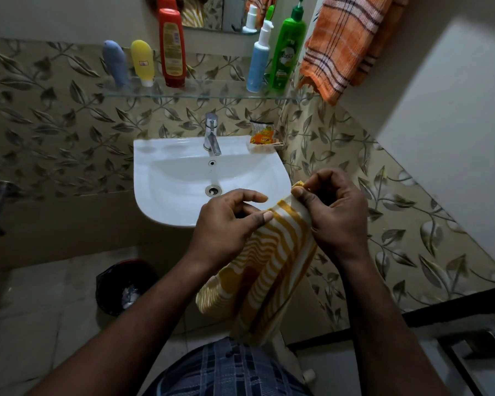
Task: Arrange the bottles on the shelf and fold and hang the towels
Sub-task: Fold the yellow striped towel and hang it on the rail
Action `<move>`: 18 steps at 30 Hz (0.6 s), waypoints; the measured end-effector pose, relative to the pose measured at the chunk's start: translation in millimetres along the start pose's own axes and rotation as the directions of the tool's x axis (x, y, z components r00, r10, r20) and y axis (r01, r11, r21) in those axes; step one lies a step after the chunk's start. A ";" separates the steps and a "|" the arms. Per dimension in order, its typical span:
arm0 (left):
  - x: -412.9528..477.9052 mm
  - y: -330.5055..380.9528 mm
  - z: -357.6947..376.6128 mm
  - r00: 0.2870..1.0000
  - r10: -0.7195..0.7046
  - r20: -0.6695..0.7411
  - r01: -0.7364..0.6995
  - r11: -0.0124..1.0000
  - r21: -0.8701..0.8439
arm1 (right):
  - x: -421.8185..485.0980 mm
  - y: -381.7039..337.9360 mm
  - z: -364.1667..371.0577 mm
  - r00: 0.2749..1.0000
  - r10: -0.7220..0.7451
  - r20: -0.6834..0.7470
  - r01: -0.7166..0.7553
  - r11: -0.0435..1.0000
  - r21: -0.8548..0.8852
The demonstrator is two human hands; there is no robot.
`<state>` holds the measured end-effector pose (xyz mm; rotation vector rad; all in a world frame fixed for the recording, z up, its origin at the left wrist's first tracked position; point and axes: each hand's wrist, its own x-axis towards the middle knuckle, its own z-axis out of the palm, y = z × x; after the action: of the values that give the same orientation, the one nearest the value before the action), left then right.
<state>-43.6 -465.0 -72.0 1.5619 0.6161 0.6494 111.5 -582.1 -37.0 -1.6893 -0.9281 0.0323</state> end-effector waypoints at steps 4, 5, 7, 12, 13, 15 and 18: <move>2.8 9.2 1.4 0.992 -0.115 0.042 0.117 0.992 -0.039 | 1.5 5.4 -0.3 1.000 0.007 -0.004 -0.007 0.999 0.037; 3.0 11.7 1.3 0.990 -0.136 0.039 0.138 0.988 -0.063 | 1.8 5.8 -0.8 1.000 0.006 -0.004 -0.005 0.999 0.051; 3.4 15.2 0.3 0.987 -0.157 0.037 0.160 0.982 -0.104 | 2.7 4.8 -1.5 1.000 -0.002 -0.008 0.002 0.997 0.076; 2.7 19.6 1.6 0.990 -0.137 0.025 0.139 0.984 -0.112 | 6.0 -1.6 -1.8 1.000 0.003 0.007 -0.004 0.985 0.174; 2.8 19.6 1.5 0.991 -0.131 0.016 0.132 0.985 -0.112 | 6.4 -1.7 -2.0 1.000 0.002 0.010 -0.004 0.982 0.191; 3.5 19.1 0.7 0.993 -0.120 0.002 0.119 0.987 -0.106 | 6.9 -0.6 -2.6 1.000 -0.004 0.006 0.002 0.981 0.194; 5.6 20.1 -1.9 0.995 -0.095 -0.013 0.093 0.992 -0.087 | 6.8 3.2 -2.5 1.000 -0.016 -0.010 0.017 0.988 0.156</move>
<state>-40.8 -461.4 -51.5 1.4398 0.6622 0.6112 119.1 -580.2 -35.8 -1.5361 -0.9101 0.0844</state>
